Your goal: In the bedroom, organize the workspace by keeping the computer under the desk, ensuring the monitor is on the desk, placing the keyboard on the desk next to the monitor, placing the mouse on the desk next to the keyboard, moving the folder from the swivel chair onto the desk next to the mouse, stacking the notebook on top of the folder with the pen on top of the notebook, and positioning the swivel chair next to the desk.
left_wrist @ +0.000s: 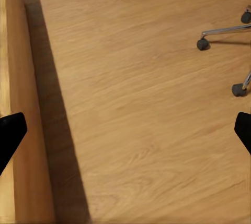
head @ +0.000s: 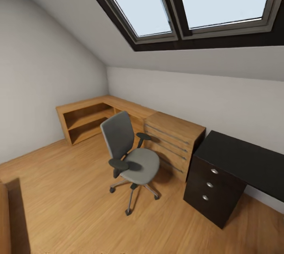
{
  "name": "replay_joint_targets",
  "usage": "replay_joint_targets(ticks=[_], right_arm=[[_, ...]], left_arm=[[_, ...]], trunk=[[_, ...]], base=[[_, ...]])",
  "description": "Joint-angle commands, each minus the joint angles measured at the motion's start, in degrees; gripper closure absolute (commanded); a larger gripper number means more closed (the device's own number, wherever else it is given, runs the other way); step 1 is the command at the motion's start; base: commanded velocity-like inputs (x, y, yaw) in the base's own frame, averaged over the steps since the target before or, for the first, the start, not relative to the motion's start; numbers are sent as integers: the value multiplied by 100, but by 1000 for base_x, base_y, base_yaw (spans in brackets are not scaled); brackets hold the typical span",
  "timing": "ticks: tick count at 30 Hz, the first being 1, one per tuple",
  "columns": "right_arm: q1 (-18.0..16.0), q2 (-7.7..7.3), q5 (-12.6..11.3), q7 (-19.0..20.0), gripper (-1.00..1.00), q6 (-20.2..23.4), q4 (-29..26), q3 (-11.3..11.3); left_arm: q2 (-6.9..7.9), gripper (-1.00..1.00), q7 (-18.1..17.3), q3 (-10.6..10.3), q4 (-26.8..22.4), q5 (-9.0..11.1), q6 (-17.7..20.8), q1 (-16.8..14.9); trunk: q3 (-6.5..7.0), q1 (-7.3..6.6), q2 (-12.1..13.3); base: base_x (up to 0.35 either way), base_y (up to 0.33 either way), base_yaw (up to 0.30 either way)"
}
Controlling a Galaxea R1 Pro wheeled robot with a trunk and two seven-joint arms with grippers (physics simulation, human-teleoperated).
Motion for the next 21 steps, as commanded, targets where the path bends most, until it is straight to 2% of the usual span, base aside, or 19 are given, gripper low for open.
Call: replay_joint_targets(ticks=[1, 21], right_arm=[[-8, 0, 69, -32, -100, 1, 12, -41], [-8, -29, 243, -26, -100, 181, 4, -36]], left_arm=[[-1, -100, 60, -48, 0, -3, -10, -6], [-10, -100, 44, -58, 1, -9, -10, -2]], trunk=[[-16, 4, -13], [-77, 4, -13]], base=[[-6, 0, 281], [-1, 0, 281]])
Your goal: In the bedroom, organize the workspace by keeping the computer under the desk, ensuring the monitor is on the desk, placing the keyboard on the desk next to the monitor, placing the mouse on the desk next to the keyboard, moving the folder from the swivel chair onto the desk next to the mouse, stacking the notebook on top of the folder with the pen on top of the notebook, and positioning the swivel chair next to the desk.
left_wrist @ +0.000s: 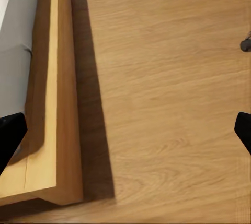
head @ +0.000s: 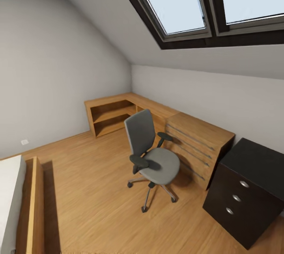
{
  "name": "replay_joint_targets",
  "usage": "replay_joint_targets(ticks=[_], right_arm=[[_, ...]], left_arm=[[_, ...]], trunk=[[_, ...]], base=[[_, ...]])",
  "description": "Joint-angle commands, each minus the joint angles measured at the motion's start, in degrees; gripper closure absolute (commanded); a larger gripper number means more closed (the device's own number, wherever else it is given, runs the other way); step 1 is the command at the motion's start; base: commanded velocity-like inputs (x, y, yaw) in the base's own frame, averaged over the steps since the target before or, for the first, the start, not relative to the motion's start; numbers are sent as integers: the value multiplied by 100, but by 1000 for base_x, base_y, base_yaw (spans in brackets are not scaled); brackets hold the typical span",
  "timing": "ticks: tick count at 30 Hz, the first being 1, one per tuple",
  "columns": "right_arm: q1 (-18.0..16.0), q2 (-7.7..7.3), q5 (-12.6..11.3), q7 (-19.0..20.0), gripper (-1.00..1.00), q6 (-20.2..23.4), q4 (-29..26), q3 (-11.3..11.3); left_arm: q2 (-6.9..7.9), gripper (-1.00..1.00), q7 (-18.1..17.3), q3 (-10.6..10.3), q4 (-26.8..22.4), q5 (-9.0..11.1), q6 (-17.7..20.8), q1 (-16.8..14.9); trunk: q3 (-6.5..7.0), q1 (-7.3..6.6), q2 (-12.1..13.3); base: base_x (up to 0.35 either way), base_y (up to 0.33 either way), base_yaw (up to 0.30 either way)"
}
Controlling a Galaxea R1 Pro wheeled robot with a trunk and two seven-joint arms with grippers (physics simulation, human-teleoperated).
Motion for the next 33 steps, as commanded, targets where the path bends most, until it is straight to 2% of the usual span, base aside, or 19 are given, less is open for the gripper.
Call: replay_joint_targets(ticks=[1, 3, 10, 12, 19, 26, 33], right_arm=[[-5, -3, 79, -31, -100, -20, 11, -41], [0, -7, 139, -34, -100, -21, 11, -40], [41, -41, 725, -51, -100, -19, 11, -31], [47, -48, 805, -58, -100, -18, 11, -30], [53, -57, 878, -57, -100, -18, 14, -29], [55, -58, 888, -56, -100, -10, 11, -29], [54, -51, 889, -64, -100, 127, 14, -29]], left_arm=[[-1, -100, 57, -48, 1, -4, -10, -5], [-1, -100, 54, -48, 0, -6, -10, -7], [6, -100, 45, -62, 1, -18, -10, -5], [5, -100, 42, -68, 0, -20, -10, -7], [-2, -100, 40, -74, 0, -22, -10, -6], [-2, -100, 39, -76, 4, -22, -10, -7], [-9, -100, 38, -91, -1, -27, 33, -9]], trunk=[[-16, 4, -13], [-23, 4, -13], [-53, 4, -13], [-63, 4, -13], [-99, 4, -13], [-137, 4, -13], [-176, 4, -13]], base=[[0, 0, 278], [0, 0, 276], [49, 34, 259], [194, 142, 243], [216, 114, 237], [42, 13, 234], [3, -220, 229]])
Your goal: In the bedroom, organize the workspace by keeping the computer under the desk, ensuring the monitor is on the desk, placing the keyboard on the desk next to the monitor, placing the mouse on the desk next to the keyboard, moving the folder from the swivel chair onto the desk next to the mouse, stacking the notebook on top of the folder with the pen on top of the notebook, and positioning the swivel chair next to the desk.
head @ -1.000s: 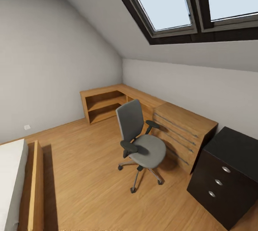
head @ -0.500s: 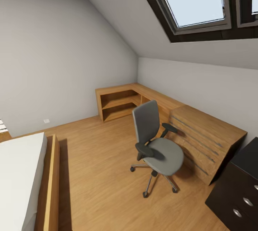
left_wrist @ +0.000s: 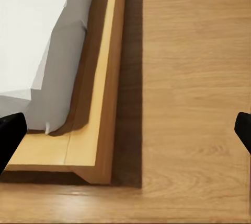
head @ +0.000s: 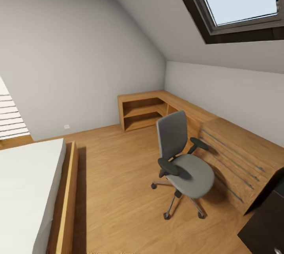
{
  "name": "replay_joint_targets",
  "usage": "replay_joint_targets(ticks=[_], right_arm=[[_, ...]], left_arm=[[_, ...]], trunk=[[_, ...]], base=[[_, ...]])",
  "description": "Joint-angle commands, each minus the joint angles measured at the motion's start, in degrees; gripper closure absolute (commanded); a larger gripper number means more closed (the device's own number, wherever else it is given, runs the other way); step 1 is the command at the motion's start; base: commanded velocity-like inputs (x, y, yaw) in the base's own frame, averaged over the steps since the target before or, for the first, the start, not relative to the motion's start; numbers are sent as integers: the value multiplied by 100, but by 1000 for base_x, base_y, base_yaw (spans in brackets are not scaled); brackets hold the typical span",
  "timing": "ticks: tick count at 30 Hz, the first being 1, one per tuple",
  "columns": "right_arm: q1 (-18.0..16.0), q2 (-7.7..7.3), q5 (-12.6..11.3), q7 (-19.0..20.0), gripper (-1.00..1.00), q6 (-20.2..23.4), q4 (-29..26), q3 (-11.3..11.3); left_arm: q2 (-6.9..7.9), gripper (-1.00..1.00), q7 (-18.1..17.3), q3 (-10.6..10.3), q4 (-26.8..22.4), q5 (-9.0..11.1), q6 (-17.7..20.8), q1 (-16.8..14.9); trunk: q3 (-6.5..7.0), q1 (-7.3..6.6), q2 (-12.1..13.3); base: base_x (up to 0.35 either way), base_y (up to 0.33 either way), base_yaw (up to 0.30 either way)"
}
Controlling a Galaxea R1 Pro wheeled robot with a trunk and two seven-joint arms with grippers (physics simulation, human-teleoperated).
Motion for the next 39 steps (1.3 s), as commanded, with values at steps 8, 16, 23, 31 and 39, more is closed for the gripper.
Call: replay_joint_targets(ticks=[8, 16, 23, 31, 39], right_arm=[[-7, 1, 62, -38, -100, 52, 17, -43], [-7, 1, 62, -39, -100, 57, 16, -43], [-7, 1, 62, -39, -100, 57, 17, -43], [-7, 4, 55, -43, -100, 152, 15, -38], [-7, 40, 44, -60, -100, 355, -278, -50]], left_arm=[[-17, -100, 55, -57, 3, -17, 117, -4], [-20, -100, 53, -53, 3, -18, 123, -3], [-26, -100, 54, -50, 2, -18, 122, -3], [-20, -100, 59, -62, -6, -30, 121, -2], [4, -100, 78, -65, -689, -42, 226, -1]], trunk=[[-58, 3, -13], [-102, 3, -13], [-141, 3, -13], [-186, 3, -13], [-231, 3, -13]], base=[[0, -264, 228], [0, -38, 227], [0, -7, 227], [0, -1, 227], [0, 0, 227]])
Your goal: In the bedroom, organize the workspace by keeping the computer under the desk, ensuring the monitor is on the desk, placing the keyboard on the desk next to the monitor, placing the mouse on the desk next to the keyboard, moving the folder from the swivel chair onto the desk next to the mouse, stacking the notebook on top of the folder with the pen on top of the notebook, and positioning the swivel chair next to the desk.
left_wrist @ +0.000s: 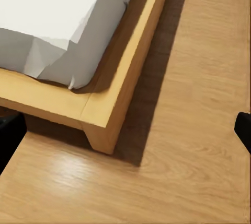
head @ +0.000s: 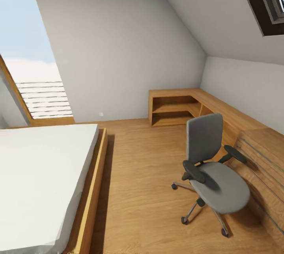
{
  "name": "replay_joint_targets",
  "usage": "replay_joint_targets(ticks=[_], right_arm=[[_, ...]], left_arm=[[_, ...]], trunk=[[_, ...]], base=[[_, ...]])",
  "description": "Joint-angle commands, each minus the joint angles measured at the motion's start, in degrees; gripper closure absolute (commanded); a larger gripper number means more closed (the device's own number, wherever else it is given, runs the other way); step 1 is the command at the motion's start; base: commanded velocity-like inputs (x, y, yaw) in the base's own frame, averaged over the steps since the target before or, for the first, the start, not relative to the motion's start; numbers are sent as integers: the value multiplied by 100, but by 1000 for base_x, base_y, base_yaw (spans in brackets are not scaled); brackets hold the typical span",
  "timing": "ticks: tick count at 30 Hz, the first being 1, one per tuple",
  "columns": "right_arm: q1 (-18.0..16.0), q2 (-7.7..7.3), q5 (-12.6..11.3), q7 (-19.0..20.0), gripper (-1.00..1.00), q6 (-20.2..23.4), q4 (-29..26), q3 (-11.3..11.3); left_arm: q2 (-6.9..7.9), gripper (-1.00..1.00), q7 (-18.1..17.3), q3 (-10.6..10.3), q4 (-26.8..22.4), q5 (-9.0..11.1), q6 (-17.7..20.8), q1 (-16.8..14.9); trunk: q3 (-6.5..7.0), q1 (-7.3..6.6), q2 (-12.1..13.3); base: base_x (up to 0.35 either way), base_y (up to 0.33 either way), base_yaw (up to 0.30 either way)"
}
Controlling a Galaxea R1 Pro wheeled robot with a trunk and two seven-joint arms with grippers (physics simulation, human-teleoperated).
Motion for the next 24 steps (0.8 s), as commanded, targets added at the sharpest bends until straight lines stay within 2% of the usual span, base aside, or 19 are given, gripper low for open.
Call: replay_joint_targets(ticks=[1, 6, 10, 11, 20, 21, 23, 24], right_arm=[[-3, 10, 49, -28, -100, 23, -238, -47], [-12, 21, 30, -37, -100, 231, -904, -56], [-61, 53, 23, -66, -100, 627, -1328, -60], [-140, 84, 21, -90, -100, 876, -1477, -61], [-1142, 207, 14, -151, -100, 1741, -1691, -67], [-1327, 224, 13, -171, -100, 1851, -1701, -69], [-1468, 234, 12, -208, -100, 1940, -1707, -70], [-1575, 241, 11, -252, -100, 2006, -1711, -72]], left_arm=[[13, -100, 72, -33, -298, 11, 166, -6], [61, -100, 100, -30, -1014, 10, 1076, -64], [126, -100, 135, -29, -1517, 9, 2088, -377], [151, -100, 172, -29, -1700, 9, 2623, -602], [121, -100, 347, -21, -2003, 9, 4801, -1855], [89, -100, 366, -21, -2018, 9, 5207, -2132], [58, -100, 388, -20, -2028, 9, 5589, -2402], [30, -100, 405, -20, -2036, 9, 5941, -2664]], trunk=[[-19, 3, -12], [-48, 3, -12], [-73, 3, -12], [-79, 3, -12], [-138, 3, -12], [-144, 3, -12], [-158, 3, -12], [-164, 3, -12]], base=[[0, 0, 227], [0, 0, 225], [0, 0, 216], [0, 0, 210], [0, 0, 205], [0, 0, 199], [0, 0, 197], [0, 0, 194]])
